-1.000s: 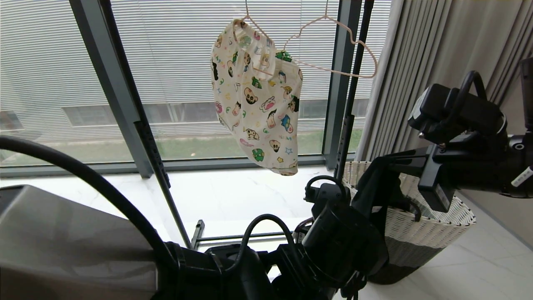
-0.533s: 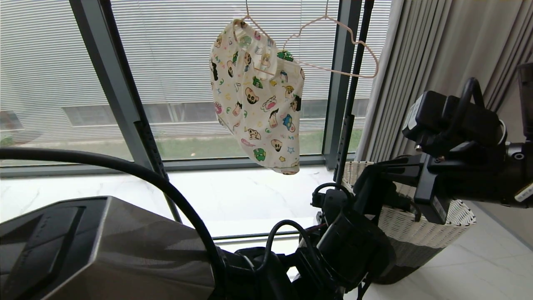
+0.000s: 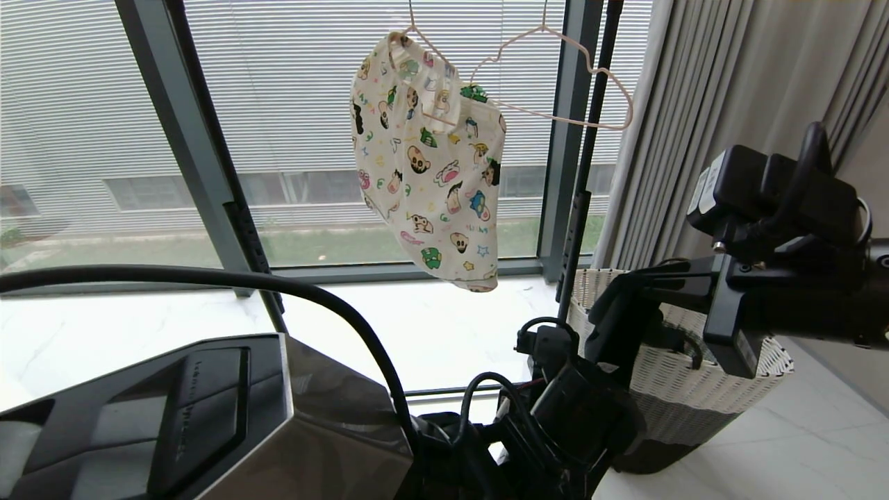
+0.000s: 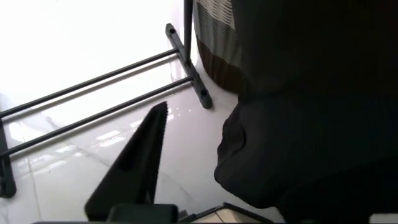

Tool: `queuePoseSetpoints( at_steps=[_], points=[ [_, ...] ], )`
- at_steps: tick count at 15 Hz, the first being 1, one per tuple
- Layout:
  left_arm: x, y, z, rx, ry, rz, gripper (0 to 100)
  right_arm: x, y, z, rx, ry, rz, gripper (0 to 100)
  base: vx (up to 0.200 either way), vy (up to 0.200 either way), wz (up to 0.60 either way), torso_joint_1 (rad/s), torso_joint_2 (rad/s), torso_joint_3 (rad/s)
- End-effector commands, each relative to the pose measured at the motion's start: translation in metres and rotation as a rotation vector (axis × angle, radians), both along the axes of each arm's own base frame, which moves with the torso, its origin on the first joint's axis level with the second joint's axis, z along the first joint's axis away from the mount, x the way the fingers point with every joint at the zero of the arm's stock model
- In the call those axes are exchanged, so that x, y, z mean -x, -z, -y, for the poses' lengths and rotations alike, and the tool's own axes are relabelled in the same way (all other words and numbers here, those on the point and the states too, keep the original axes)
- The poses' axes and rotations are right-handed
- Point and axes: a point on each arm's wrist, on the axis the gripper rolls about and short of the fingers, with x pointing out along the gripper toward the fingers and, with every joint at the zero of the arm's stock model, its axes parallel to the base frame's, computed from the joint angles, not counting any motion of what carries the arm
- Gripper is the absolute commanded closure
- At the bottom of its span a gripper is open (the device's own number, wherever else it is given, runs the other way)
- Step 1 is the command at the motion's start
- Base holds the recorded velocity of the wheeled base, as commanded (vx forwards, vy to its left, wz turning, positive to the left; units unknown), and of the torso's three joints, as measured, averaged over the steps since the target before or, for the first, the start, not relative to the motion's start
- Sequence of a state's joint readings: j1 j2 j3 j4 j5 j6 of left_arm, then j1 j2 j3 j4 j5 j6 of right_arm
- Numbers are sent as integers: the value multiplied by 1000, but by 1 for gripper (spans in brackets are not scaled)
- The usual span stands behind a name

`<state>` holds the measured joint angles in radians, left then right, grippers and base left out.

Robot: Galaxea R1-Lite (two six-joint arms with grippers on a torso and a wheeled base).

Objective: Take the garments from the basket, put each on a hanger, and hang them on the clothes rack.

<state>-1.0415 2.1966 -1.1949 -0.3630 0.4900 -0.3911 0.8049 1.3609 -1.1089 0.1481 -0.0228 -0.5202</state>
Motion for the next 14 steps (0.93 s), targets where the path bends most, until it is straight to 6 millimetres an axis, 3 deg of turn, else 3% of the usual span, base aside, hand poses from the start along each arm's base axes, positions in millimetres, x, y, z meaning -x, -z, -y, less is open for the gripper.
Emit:
queuePoseSetpoints(
  at_steps=[1, 5, 8, 10, 14],
  points=[
    [-1, 3, 0, -6, -1, -4, 100, 2, -2, 2, -8, 1, 4, 100, 0, 0, 0, 0, 0, 0],
    [4, 13, -8, -50, -6, -26, 100, 2, 0, 2, -12, 8, -10, 100, 0, 0, 0, 0, 0, 0],
    [31, 28, -54, -168, -17, -73, 100, -7, 23, -6, -29, 65, -136, 100, 0, 0, 0, 0, 0, 0],
    [38, 18, -84, -154, -39, -71, 100, -15, 31, -16, -26, 61, -144, 100, 0, 0, 0, 0, 0, 0],
    [43, -44, -174, -79, -50, -2, 100, -46, 56, -66, -74, 34, -91, 100, 0, 0, 0, 0, 0, 0]
  ],
)
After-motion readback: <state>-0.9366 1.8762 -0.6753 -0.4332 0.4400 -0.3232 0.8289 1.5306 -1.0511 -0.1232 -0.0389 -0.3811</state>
